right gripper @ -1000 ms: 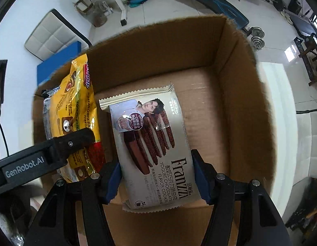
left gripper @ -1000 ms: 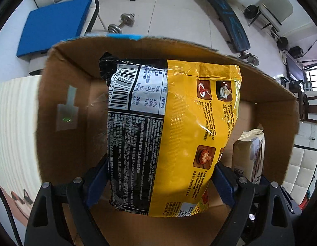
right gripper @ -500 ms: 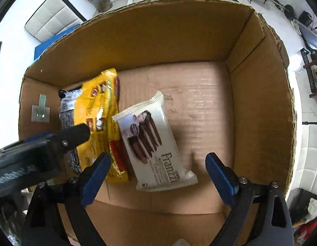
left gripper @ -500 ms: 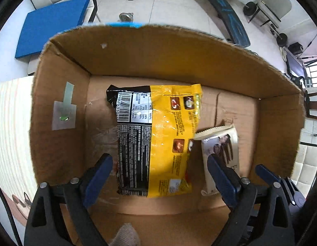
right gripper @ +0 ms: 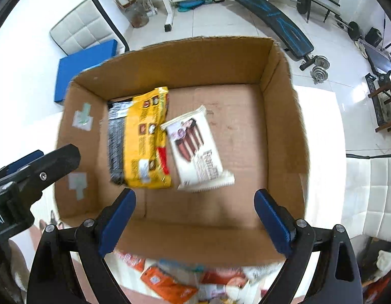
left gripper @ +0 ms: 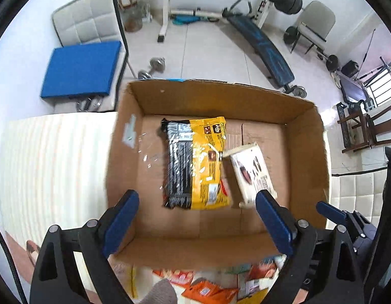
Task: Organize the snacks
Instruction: 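Grasp the panda-print bag with left tool while right tool grasps the candy-ball bag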
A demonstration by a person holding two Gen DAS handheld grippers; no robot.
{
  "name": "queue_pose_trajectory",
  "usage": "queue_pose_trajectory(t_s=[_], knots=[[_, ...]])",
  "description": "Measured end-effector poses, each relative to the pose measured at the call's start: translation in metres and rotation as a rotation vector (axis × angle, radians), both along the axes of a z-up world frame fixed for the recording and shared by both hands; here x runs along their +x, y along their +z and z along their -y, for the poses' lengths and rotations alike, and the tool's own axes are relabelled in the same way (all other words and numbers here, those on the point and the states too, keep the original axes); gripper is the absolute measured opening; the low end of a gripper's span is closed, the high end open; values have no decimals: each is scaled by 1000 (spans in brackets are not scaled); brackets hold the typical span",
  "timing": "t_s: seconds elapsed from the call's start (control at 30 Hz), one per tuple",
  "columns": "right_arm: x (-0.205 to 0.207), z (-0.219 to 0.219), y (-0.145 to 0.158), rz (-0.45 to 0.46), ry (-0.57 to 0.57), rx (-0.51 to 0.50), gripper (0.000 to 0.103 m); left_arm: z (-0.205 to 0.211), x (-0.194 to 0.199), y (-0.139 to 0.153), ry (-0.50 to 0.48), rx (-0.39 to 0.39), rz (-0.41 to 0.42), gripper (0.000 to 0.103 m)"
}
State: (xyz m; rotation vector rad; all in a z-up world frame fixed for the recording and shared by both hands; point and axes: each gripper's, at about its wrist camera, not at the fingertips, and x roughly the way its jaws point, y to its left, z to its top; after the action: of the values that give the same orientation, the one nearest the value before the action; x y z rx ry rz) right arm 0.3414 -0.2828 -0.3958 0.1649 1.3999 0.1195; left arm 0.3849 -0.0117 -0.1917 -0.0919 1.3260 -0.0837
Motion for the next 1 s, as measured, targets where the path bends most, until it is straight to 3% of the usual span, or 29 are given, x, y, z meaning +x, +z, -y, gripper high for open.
queue_pose_trajectory(t_s=[0.2,0.33,0.53,0.83,1.0], knots=[[-58,9,20,2,-15,29,97,-6,-59,15,17,49,75,94],[-95,17,9,-35,-38,56,97,-8,-96,-2,13,90,76,94],[-132,18,-33,-95,-65,105,96,-11,-128,-65,-29,124,-31,94],[-124,8,-100,-140,-97,140,80,5,-126,-148,-135,168,-131,94],[-117,2,-122,-148,-112,134,79,18,-120,-177,-210,191,-159,94]])
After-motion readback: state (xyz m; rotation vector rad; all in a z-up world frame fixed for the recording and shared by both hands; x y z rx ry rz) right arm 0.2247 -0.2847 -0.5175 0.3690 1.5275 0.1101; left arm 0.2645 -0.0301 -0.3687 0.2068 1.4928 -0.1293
